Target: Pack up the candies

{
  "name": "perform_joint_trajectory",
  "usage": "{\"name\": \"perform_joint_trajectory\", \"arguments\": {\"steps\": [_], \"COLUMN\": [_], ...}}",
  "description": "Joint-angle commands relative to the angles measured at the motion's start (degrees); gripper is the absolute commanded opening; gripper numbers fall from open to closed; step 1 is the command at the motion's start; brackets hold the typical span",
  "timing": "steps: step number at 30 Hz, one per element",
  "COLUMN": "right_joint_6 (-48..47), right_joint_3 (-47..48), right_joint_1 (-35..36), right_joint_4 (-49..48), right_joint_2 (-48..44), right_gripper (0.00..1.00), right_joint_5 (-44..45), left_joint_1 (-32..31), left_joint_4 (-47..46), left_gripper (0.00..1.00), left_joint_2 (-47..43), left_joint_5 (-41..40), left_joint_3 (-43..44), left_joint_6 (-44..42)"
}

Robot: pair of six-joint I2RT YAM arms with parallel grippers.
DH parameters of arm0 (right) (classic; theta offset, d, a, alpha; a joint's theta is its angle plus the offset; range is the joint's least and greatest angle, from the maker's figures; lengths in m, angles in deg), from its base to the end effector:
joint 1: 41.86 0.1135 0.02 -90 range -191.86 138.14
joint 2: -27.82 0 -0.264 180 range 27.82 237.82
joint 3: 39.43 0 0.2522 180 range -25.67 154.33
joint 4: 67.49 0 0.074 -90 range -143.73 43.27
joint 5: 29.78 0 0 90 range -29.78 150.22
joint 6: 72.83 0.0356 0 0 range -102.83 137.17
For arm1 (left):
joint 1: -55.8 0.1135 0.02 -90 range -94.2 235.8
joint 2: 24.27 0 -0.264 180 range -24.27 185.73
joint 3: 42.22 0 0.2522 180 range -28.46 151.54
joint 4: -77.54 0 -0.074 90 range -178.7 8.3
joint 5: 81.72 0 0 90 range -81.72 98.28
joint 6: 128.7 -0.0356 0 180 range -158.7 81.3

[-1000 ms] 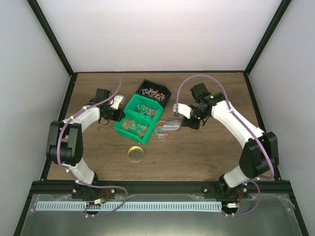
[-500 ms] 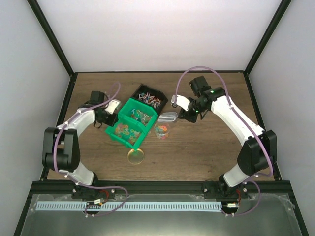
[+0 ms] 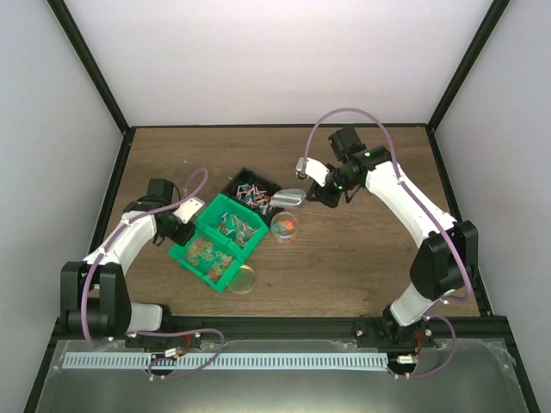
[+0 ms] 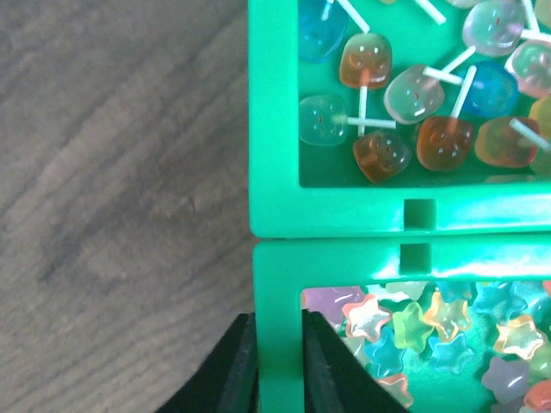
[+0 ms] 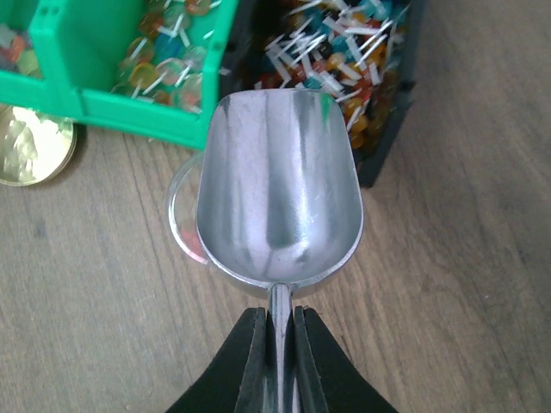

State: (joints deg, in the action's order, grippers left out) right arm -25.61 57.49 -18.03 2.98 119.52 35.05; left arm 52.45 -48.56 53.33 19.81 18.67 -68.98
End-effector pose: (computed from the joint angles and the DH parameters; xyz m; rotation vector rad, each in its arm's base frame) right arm 0.2898 0.1445 0.3039 -1.5383 2.1089 0.4800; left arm 0.2402 -0.0212 0.1961 0.8447 2.6304 -0.1613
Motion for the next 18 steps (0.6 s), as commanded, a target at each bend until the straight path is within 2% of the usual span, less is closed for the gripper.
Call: {"name": "perform_joint_trajectory", "arguments": {"steps": [1,4,7,13,18], "right_joint_6": [3.6,6.2,8.1,10.9,14.5], "right_joint_3": [5.9,9.1,11.6,14.5,18.8], "right_joint_1": [0.5,1.1,2.7,7.1,9.3], "right_joint_4": [-0.4,0.3,1.2,3.1,6.1], "right_joint_2": [2.6,5.2,7.2,9.9,13.7], "right_gripper": [0.01,0.01,0.01,0.01,0.01], "right_joint_5": [-1.1,-0.5,0.7,6.0,11.3], "left_joint_1": [0.3,0.3,0.4,0.4,0.4], "left_joint_4": [7.5,8.9,9.6,6.9,3.3], "left_gripper": [0.26,0.48,0.58,0.63,0.63], "left_joint_2": [-2.3,-2.0,-0.6,3.3,7.7], "left_joint_5": [-0.7,1.5,4.0,6.6,8.0], "left_joint_3": [-0.2,2.5,6.1,14.5,17.0], "left_joint_6": [-4.8,-2.8,-0.4,4.8,8.8]}}
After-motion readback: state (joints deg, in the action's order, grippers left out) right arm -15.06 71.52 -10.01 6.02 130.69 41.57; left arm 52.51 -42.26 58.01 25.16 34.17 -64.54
